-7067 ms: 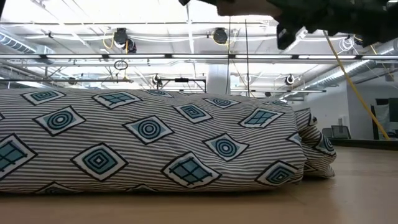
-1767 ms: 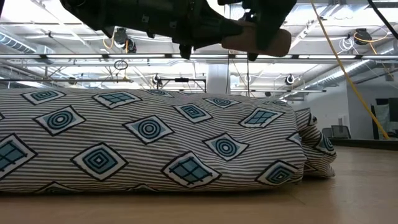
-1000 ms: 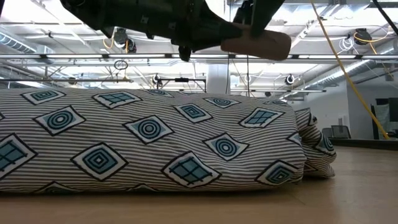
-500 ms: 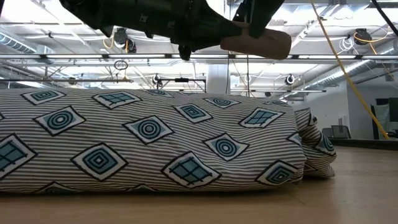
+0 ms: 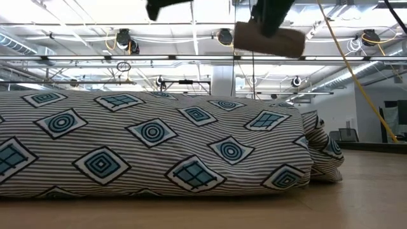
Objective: Pick & Place Medicine items
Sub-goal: Put the brown bandage into the left yellow basket
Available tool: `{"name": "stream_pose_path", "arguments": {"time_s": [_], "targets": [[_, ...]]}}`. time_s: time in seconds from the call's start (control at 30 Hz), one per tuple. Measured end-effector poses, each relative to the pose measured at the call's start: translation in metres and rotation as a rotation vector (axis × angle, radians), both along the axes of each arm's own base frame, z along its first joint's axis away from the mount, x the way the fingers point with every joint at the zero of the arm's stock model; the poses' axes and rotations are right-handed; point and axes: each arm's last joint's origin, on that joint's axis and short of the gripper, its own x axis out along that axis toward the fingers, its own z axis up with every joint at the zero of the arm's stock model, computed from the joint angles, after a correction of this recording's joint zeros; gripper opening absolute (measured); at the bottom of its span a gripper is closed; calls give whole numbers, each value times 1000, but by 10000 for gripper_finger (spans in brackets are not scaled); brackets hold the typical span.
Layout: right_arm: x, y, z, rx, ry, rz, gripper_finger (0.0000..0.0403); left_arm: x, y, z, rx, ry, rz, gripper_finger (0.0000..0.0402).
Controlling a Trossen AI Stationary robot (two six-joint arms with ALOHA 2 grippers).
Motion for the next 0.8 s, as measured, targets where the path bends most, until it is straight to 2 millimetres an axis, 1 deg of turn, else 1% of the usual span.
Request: {"name": "stream_pose_path", "arguments": {"time_s": [0.1,0.3,0.43,0.5,0.57,0.63,0.7,0.8], "targets": [[9,-12,3,19,-79,-69,40,-11,3,9,18,-4,68,108],[23,-51,11,58,-231,-250,44,-13,4,9,14,16,88,108],[28,-84,15,58,-318,-349,45,-15,4,0,19,106,95,108],[30,-103,10,55,-363,-402,45,-18,6,-1,32,135,125,108],[29,-123,1,59,-393,-475,46,-28,6,4,48,146,160,108],[22,-143,-8,56,-403,-545,46,-39,8,12,55,135,188,108],[17,-166,-15,56,-454,-627,46,-50,9,18,65,133,199,108],[4,-197,-34,60,-476,-752,47,-64,9,26,73,128,206,108]]}}
